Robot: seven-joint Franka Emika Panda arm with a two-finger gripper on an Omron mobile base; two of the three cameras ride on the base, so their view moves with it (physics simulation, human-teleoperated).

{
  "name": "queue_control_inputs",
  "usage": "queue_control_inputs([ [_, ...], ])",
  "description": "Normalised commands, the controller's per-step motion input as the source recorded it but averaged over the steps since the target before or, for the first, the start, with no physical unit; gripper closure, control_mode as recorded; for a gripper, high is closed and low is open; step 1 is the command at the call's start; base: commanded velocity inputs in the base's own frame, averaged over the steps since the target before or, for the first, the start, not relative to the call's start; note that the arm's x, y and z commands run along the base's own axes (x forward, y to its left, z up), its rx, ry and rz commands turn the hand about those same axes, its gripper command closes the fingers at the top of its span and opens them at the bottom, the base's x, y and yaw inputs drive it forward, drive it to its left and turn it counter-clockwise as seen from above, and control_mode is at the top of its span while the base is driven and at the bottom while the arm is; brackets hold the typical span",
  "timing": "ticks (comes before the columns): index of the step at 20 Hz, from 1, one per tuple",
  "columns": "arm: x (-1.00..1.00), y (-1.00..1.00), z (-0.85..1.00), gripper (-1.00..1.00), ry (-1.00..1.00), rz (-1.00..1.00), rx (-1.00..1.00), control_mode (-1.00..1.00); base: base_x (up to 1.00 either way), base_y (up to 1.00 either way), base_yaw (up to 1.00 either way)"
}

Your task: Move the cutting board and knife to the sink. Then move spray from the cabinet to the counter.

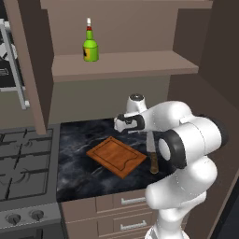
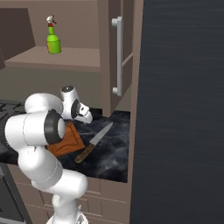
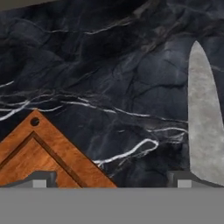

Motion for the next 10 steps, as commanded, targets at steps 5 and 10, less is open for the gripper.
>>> queue_control_inputs([
  [5, 0.09, 0.00, -0.34, -1.00, 0.00, -0.03, 0.01, -1.00, 0.00, 0.00, 0.00],
  [10, 0.14, 0.00, -0.29, -1.00, 0.00, -0.03, 0.01, -1.00, 0.00, 0.00, 0.00],
])
